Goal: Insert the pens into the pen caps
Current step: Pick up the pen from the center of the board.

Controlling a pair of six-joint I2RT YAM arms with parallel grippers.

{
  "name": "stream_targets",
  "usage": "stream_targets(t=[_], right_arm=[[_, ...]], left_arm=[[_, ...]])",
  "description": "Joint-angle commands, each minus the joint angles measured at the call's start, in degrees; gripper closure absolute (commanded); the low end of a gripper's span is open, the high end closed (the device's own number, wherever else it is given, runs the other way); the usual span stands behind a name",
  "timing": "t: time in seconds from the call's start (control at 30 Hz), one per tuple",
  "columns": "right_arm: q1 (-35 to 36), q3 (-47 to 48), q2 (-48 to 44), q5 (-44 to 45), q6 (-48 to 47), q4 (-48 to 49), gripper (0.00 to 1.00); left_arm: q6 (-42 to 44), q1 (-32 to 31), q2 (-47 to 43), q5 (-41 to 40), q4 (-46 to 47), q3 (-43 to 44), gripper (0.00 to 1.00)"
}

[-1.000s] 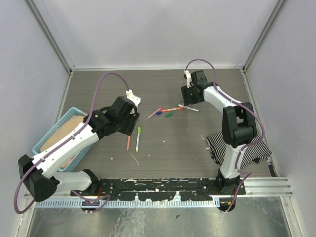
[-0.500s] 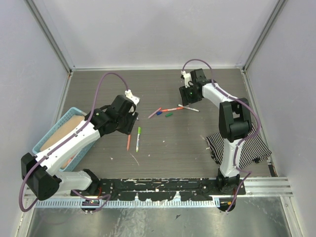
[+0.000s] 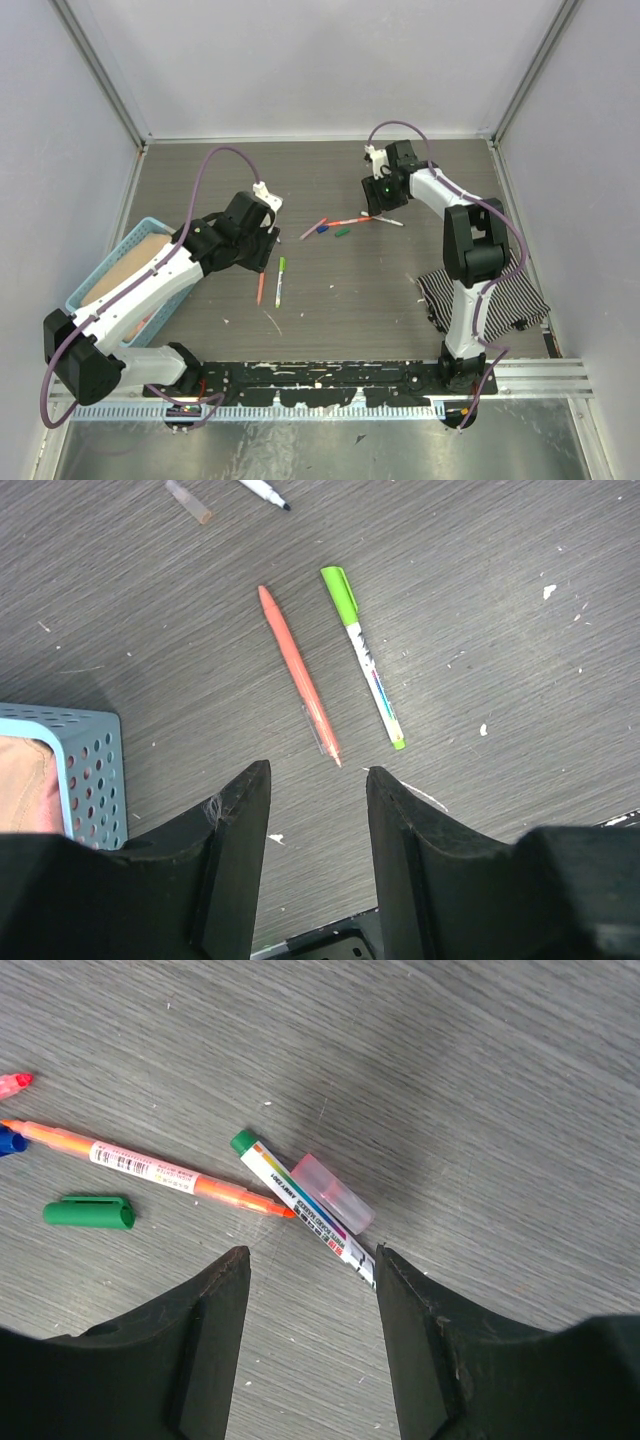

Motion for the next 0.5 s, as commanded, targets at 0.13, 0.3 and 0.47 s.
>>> stream_targets(t=[0.13, 0.3, 0.47], right_arm=[[-0.3, 1.0, 0.8, -0.6, -2.3, -0.2, 0.41], [-0.2, 0.8, 1.2, -0.9, -2.8, -1.1, 0.4], [-0.3, 0.1, 1.3, -1.8, -3.2, -1.8, 0.4]], left_arm=[[0.6, 0.5, 0.1, 1.0, 1.1, -0.9, 0.5], [0.7, 0.6, 0.2, 1.1, 1.0, -0.9, 0.5], [0.7, 0.8, 0.2, 1.1, 1.1, -0.9, 0.5]])
